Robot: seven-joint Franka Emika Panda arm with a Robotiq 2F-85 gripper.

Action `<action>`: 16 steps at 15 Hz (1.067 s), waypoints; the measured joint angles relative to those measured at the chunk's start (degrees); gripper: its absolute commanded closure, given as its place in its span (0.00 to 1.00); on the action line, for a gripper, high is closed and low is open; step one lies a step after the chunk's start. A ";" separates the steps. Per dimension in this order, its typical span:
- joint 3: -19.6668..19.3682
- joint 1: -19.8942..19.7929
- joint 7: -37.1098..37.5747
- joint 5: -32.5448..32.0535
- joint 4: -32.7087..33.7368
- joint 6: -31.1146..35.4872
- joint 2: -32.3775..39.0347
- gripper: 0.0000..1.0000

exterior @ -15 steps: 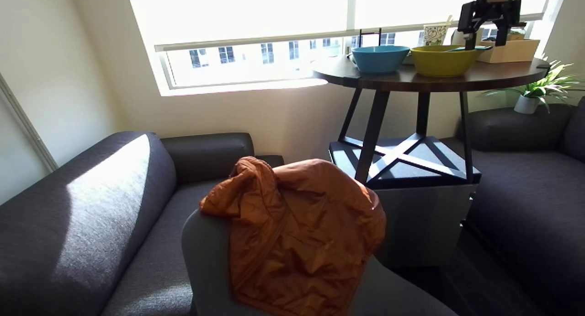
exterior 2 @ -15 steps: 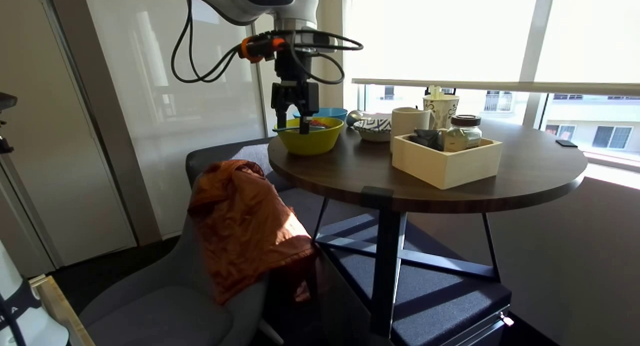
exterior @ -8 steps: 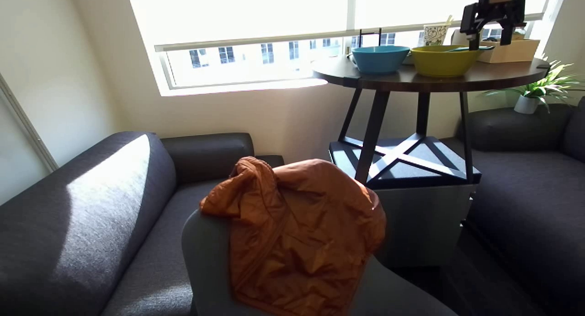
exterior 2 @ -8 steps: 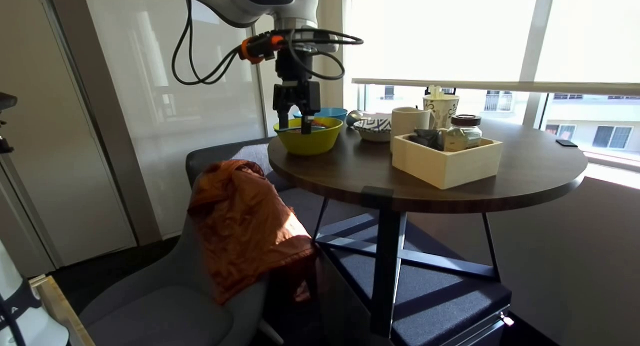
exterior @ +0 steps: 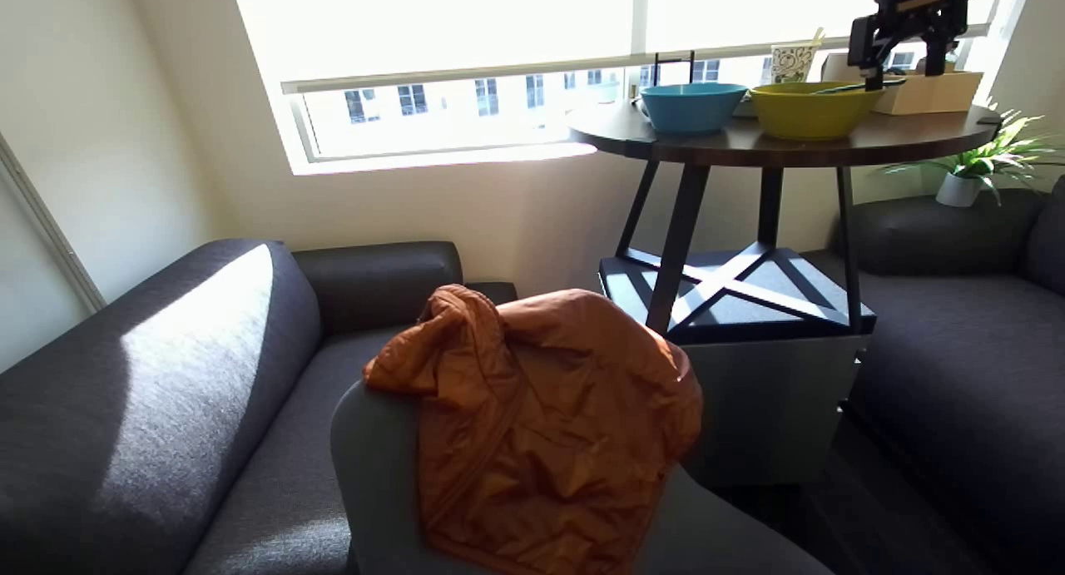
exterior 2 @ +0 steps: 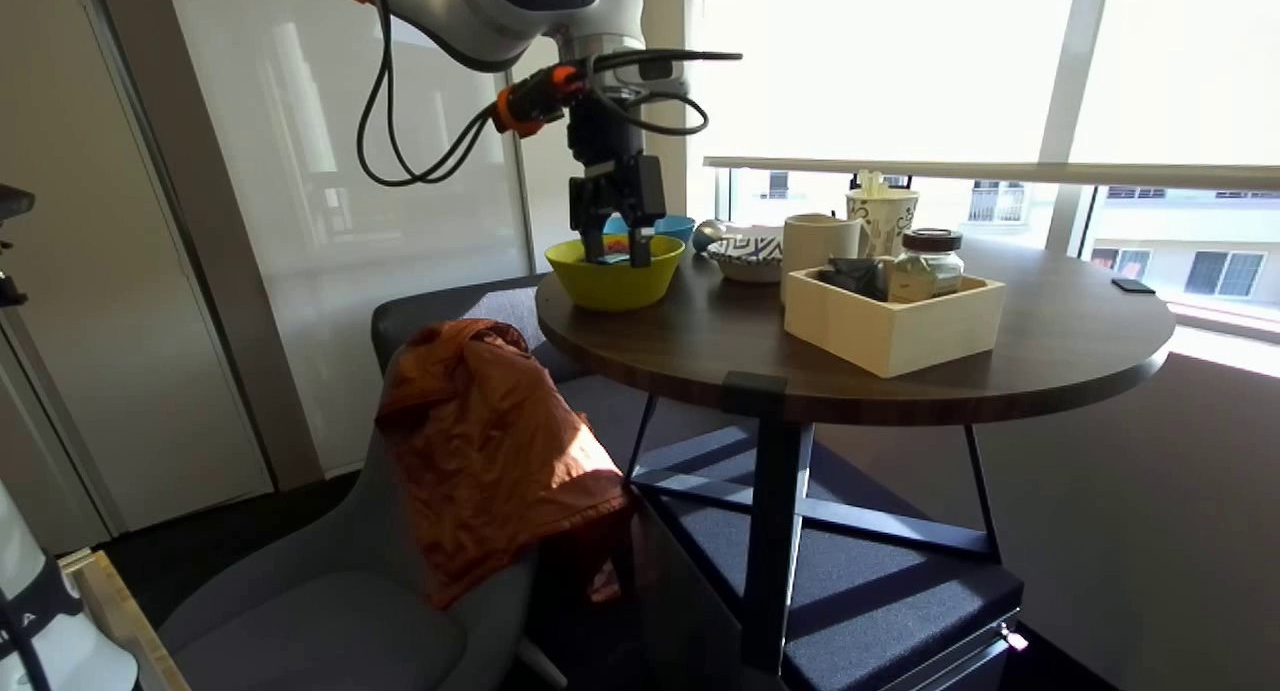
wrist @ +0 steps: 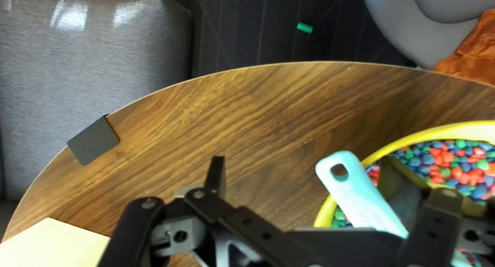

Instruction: Use the scoop to transfer contents from the yellow bowl to the blue bowl

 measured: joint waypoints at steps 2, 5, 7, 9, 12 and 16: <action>-0.06 0.00 1.45 -1.84 0.31 0.75 0.62 0.00; -0.21 0.00 3.66 -4.27 0.86 1.43 1.45 0.00; -0.37 0.00 5.21 -5.68 1.00 2.03 1.64 0.00; -0.44 -0.05 4.69 -4.78 1.11 2.13 1.68 0.00; -0.43 -0.38 -0.74 3.05 1.15 2.14 0.77 0.00; -1.11 -1.22 -3.62 8.06 1.01 2.21 -4.62 0.00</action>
